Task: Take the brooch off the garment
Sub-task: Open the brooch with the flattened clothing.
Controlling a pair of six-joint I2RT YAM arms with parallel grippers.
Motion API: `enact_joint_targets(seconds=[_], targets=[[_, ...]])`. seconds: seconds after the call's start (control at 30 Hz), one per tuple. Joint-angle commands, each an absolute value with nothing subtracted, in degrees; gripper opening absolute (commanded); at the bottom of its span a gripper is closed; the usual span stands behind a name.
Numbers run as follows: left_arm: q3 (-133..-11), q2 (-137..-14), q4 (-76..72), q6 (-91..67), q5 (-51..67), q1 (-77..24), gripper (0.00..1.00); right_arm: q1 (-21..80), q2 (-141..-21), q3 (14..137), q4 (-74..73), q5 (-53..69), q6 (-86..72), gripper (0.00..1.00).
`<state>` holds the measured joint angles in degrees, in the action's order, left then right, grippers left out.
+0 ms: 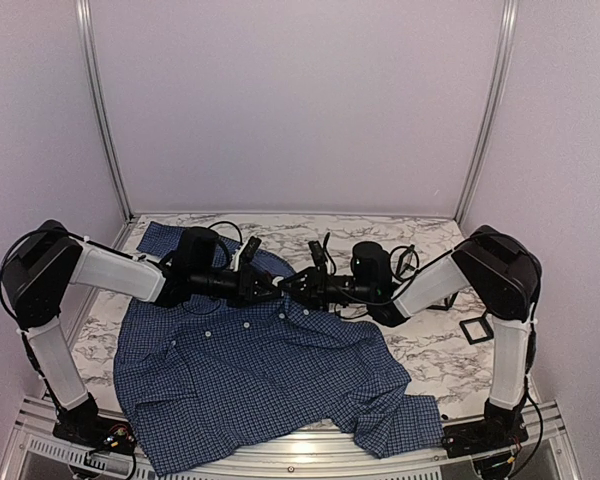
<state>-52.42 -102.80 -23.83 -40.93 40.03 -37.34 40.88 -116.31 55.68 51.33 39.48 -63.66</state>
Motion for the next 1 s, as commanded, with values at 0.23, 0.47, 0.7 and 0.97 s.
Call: enact_joint_targets(seconds=[0.23,0.47,0.7,0.97], targets=[[-51.35,-102.94,-26.71,-40.98,40.88,-37.35,0.0,40.34,-116.9,55.42,55.43,38.85,-65.07,0.34],[-51.0,-102.6,-26.92,-40.97,40.86,-37.35,0.0,40.25,-116.93,55.02,56.13,38.8,-65.88,0.34],[-51.3,-102.53,-26.73,-40.96,41.1,-37.35,0.0,40.2,-117.16,54.37,57.83,38.85,-67.05,0.27],[-51.28,-102.63,-26.54,-40.54,41.08,-37.35,0.0,40.23,-117.25,54.73,57.37,39.11,-66.78,0.22]])
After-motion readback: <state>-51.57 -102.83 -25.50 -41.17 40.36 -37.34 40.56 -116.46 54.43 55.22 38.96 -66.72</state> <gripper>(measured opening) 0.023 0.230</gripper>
